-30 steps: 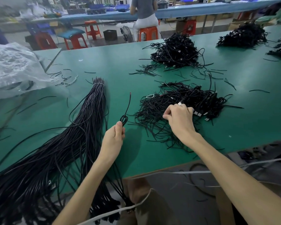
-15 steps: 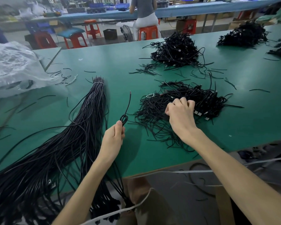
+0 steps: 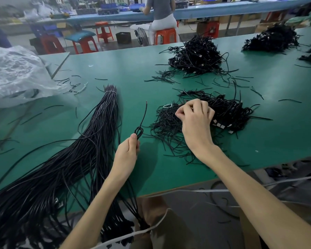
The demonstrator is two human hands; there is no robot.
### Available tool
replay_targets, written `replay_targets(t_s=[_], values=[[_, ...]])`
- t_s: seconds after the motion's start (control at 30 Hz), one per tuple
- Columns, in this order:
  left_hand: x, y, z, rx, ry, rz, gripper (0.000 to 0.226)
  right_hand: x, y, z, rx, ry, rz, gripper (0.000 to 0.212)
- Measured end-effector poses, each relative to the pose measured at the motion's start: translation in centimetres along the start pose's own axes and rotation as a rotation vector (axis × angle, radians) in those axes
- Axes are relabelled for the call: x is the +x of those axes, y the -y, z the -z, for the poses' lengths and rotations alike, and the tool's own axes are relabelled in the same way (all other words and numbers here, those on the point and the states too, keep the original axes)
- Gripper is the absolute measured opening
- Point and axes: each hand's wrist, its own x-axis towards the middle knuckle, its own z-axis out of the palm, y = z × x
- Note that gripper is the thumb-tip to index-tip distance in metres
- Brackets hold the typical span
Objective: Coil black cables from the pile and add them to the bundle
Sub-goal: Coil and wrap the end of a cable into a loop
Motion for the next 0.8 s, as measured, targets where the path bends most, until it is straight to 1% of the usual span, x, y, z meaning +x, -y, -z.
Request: replay_targets(t_s=[0.1, 0.13, 0.2, 0.27, 0.37, 0.47, 0.5, 0.53, 0.6, 0.63, 0.73, 0.8], values=[[0.0, 0.2, -0.1, 0.003, -0.006, -0.011, 0.049, -0.6, 1.7, 0.0, 0.365, 0.11, -0.053, 0.006], [0.0, 0.2, -0.1, 0.001, -0.004, -0.015, 0.049, -1.0, 2.2, -0.2, 0.409, 0.122, -0.035, 0.006], [0.0, 0.2, -0.2, -0.008, -0.007, -0.022, 0.049, -1.7, 2.9, -0.8, 0.261, 0.09, 0.055, 0.005], [0.1, 0.3, -0.2, -0.01, -0.026, -0.009, 0.048, -1.9, 2.7, -1.5, 0.158, 0.108, 0.069, 0.007], [0.2, 0.5, -0.2, -0.008, -0.038, -0.001, 0.048, -2.0, 2.8, -2.0, 0.211, 0.176, -0.008, 0.009], [0.3, 0.4, -0.2, 0.002, -0.031, -0.012, 0.048, -2.5, 3.4, -2.1, 0.257, 0.153, 0.011, 0.008], [0.3, 0.4, -0.2, 0.009, -0.023, -0.016, 0.048, -2.7, 3.7, -2.1, 0.303, 0.174, 0.007, 0.007], [0.3, 0.4, -0.2, 0.018, -0.018, -0.022, 0.048, -2.8, 4.0, -2.0, 0.42, 0.224, -0.044, 0.006], [0.3, 0.7, -0.3, 0.039, -0.015, -0.03, 0.049, -3.0, 4.9, -1.9, 0.734, 0.356, -0.204, 0.002], [0.3, 0.7, -0.3, 0.049, -0.018, -0.029, 0.05, -3.3, 5.3, -2.0, 0.828, 0.382, -0.268, 0.004], [0.3, 0.8, -0.3, 0.07, -0.022, -0.032, 0.049, -4.1, 6.3, -2.7, 0.907, 0.4, -0.381, 0.016], [0.3, 0.7, -0.3, 0.059, -0.022, -0.028, 0.049, -4.3, 6.6, -3.1, 0.932, 0.395, -0.42, 0.021]])
